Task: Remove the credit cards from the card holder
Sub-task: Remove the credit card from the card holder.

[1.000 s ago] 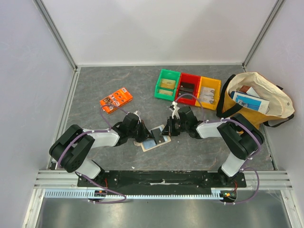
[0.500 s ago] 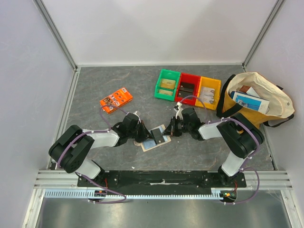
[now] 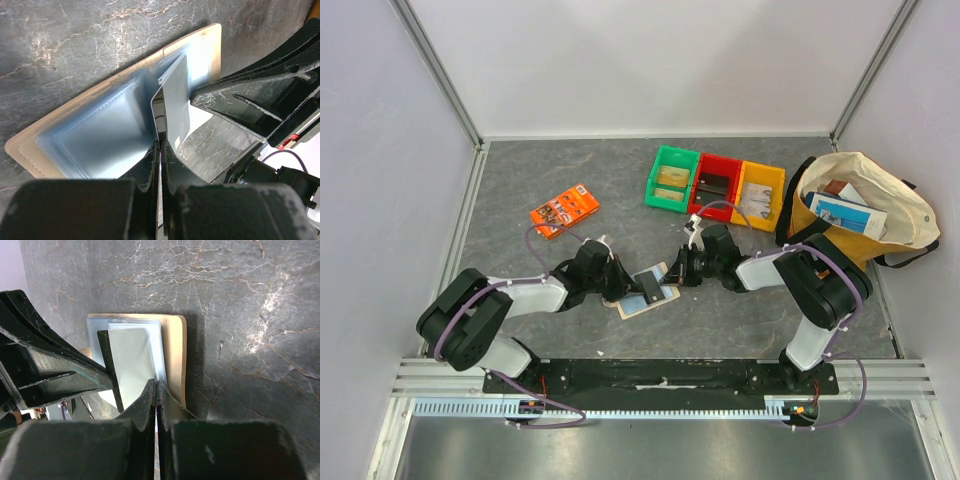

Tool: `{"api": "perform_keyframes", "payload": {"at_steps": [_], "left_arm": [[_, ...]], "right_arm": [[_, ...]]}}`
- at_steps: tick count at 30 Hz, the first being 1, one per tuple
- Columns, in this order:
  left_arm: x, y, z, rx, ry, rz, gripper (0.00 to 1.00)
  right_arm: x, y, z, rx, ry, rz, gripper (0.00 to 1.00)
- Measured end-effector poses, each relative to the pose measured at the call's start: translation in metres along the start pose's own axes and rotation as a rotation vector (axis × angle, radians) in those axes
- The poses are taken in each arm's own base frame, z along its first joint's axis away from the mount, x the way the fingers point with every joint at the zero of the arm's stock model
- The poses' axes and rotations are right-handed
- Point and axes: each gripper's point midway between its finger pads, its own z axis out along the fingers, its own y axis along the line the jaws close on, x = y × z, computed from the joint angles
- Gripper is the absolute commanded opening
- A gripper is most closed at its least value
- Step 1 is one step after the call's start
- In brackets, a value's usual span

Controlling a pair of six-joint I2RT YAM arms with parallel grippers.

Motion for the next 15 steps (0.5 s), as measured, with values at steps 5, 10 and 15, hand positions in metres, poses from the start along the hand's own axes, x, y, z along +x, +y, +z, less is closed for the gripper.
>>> {"api": "perform_keyframes", "payload": {"at_steps": [5,10,15], "left_arm": [[0.0004,0.0029,-0.0028,-0.007,-0.011,-0.009,0.03],[0.0003,0.0032,-0.0028,-0.008,-0.012,-0.014,0.19],[-0.0002,0.0019,-0.0026,-0.005,-0.013,-0.021,0.26]], "right_arm": [[0.0002,-0.0003,0.0,0.004,0.006,0.0,0.0],[0.0001,-0.0003,0.0,0.008,0.009,0.001,0.0],[0.0001,-0.0002,0.0002,0.008,0.011,-0.003,0.0]]}}
